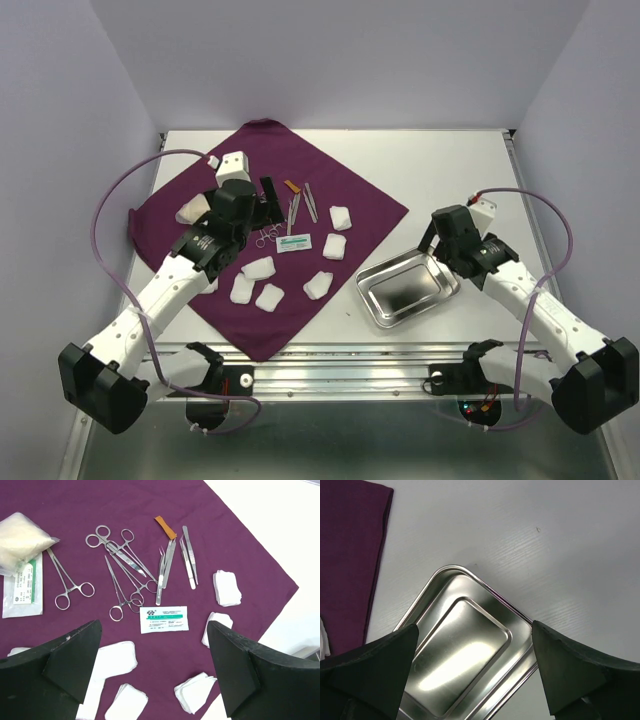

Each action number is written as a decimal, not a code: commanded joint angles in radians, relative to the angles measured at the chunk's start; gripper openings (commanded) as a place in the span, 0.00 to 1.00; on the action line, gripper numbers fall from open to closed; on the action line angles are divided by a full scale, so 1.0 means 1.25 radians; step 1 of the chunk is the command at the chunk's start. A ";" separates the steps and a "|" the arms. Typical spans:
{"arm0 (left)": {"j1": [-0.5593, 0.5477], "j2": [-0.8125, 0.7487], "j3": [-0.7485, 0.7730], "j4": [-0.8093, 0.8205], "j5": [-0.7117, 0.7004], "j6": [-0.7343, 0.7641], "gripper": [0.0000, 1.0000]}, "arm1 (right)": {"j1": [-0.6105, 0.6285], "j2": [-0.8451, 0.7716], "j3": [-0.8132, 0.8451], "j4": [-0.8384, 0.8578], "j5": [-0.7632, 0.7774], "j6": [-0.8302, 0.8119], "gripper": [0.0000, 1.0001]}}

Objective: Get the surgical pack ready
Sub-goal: Pick up the container from the center of the board, then place the container at the center of the board, then pick up the medical item from the surgical kit.

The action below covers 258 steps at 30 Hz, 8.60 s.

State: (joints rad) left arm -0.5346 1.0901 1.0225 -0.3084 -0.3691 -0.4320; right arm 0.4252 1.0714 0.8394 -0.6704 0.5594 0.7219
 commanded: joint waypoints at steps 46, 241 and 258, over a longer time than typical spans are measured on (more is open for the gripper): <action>0.008 -0.031 -0.073 0.064 0.058 0.001 0.99 | 0.035 -0.132 -0.221 -0.097 -0.268 0.370 0.58; 0.195 -0.143 -0.078 -0.124 0.153 0.047 0.99 | 0.197 1.100 1.120 0.036 -0.176 -0.231 0.01; 0.195 -0.136 -0.067 -0.121 0.173 0.047 0.99 | 0.197 0.913 1.029 0.090 -0.138 -0.236 0.01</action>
State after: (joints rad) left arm -0.2989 0.9325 0.9245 -0.4805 -0.1638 -0.3828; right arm 0.6682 2.3157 2.1719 -0.6132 0.3519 0.4232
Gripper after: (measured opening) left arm 0.986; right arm 0.106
